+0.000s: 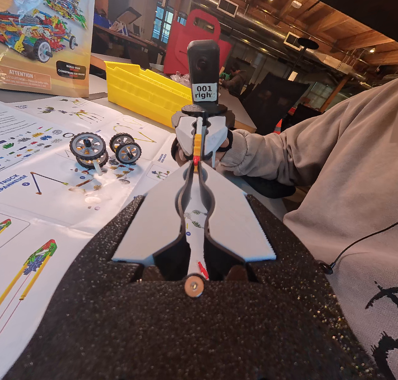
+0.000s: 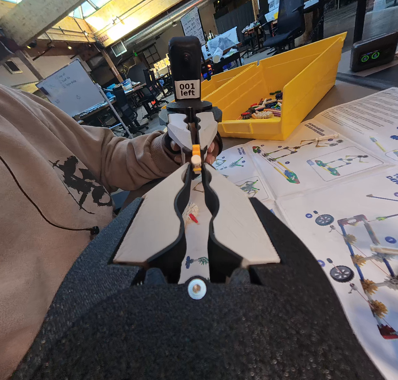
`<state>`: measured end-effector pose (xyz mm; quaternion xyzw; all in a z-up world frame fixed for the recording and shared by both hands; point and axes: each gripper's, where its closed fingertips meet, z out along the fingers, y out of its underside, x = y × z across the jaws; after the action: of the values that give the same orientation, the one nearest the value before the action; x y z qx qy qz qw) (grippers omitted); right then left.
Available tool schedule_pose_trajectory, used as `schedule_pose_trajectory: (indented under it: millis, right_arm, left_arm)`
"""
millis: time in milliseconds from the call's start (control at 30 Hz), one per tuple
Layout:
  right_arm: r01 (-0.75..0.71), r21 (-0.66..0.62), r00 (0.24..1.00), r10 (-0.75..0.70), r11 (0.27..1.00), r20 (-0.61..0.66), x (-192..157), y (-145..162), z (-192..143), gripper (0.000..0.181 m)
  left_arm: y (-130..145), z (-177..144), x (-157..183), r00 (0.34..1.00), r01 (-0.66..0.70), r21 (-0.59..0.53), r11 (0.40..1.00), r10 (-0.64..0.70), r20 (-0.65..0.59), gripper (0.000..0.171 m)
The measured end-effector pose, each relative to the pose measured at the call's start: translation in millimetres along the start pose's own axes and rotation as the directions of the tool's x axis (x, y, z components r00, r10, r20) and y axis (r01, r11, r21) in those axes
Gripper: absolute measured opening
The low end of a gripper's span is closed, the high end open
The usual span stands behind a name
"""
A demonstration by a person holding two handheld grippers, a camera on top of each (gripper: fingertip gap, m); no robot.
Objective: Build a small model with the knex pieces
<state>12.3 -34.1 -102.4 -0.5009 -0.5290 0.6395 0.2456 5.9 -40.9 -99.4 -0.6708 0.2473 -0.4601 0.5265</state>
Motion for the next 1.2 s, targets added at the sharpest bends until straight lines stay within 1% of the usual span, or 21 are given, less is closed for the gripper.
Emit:
schedule_pose_trajectory:
  millis: [33,100,167,333,467,567,633,667,700,767,800,833,867,900,967,1033,1067,1100,1133,1200]
  right_arm:
    - [0.011,0.006,1.0,-0.011,1.0,0.003,-2,-1,0,0.009]
    - [0.044,-0.01,0.999,-0.044,0.999,-0.006,-2,1,1,0.004]
    - [0.067,-0.012,0.998,-0.067,0.998,-0.007,-3,0,0,0.004]
    - [0.0,-0.041,0.999,0.001,0.999,0.038,-5,5,0,0.004]
    - [-0.05,-0.089,0.997,0.055,0.995,0.047,-4,14,3,0.004]
    - [-0.072,-0.099,0.997,0.071,0.993,-0.007,6,18,3,0.004]
    - [-0.087,-0.097,0.995,0.082,0.991,-0.06,15,19,3,0.004]
    - [-0.092,-0.105,0.992,0.083,0.99,-0.093,20,22,3,0.004]
    - [-0.097,-0.111,0.988,0.082,0.989,-0.133,27,24,3,0.004]
    - [-0.126,-0.102,0.977,0.106,0.987,-0.185,35,27,4,0.003]
    - [-0.159,-0.094,0.967,0.137,0.983,-0.213,40,29,5,0.003]
    - [-0.157,-0.108,0.964,0.128,0.982,-0.235,43,33,5,0.003]
    - [-0.173,-0.114,0.959,0.14,0.978,-0.247,46,36,6,0.003]
    - [-0.183,-0.107,0.957,0.152,0.977,-0.248,46,34,5,0.003]
    - [-0.174,-0.114,0.959,0.142,0.978,-0.244,47,32,4,0.003]
    - [-0.174,-0.135,0.961,0.139,0.975,-0.238,48,33,2,0.003]
    - [-0.177,-0.164,0.967,0.14,0.971,-0.214,45,36,0,0.004]
    - [-0.177,-0.22,0.972,0.135,0.959,-0.192,41,41,-2,0.004]
    - [-0.167,-0.304,0.977,0.117,0.938,-0.177,37,51,-6,0.004]
    - [-0.137,-0.487,0.987,0.08,0.863,-0.137,29,76,-15,0.004]
  left_arm:
    - [1,1,0,1.0,-0.006,-0.006,1.0,0.006,0.006,0.001]
    - [1,3,2,1.0,-0.006,-0.004,1.0,0.006,0.003,0.001]
    - [0,3,4,1.0,-0.002,0.002,1.0,0.002,-0.003,0.001]
    - [4,5,7,0.999,0.027,-0.007,1.0,-0.027,-0.036,0.002]
    - [8,6,6,0.999,0.032,-0.025,0.999,-0.033,-0.029,0.002]
    - [12,6,-3,0.998,0.057,-0.052,0.997,-0.055,0.029,0.001]
    - [14,7,-13,0.992,0.081,-0.054,0.995,-0.076,0.096,0.0]
    - [17,7,-18,0.988,0.073,-0.068,0.995,-0.063,0.142,0.001]
    - [20,7,-25,0.979,0.034,-0.094,0.995,-0.015,0.202,0.001]
    - [28,8,-34,0.945,-0.071,-0.181,0.981,0.124,0.302,0.0]
    - [32,9,-39,0.913,-0.126,-0.233,0.964,0.204,0.353,0.0]
    - [37,9,-43,0.873,-0.188,-0.302,0.934,0.3,0.385,0.0]
    - [38,9,-46,0.843,-0.222,-0.343,0.913,0.356,0.403,0.0]
    - [37,9,-47,0.839,-0.222,-0.339,0.914,0.357,0.41,0.0]
    - [35,10,-46,0.885,-0.158,-0.283,0.946,0.263,0.385,0.0]
    - [36,8,-48,0.933,-0.045,-0.221,0.974,0.12,0.339,0.0]
    - [32,6,-46,0.949,-0.007,-0.176,0.984,0.062,0.309,0.0]
    - [28,3,-44,0.96,0.018,-0.138,0.99,0.022,0.279,0.005]
    - [25,0,-43,0.967,0.031,-0.121,0.992,0.001,0.255,0.01]
    - [32,1,-33,0.984,0.037,-0.163,0.986,-0.007,0.177,0.012]
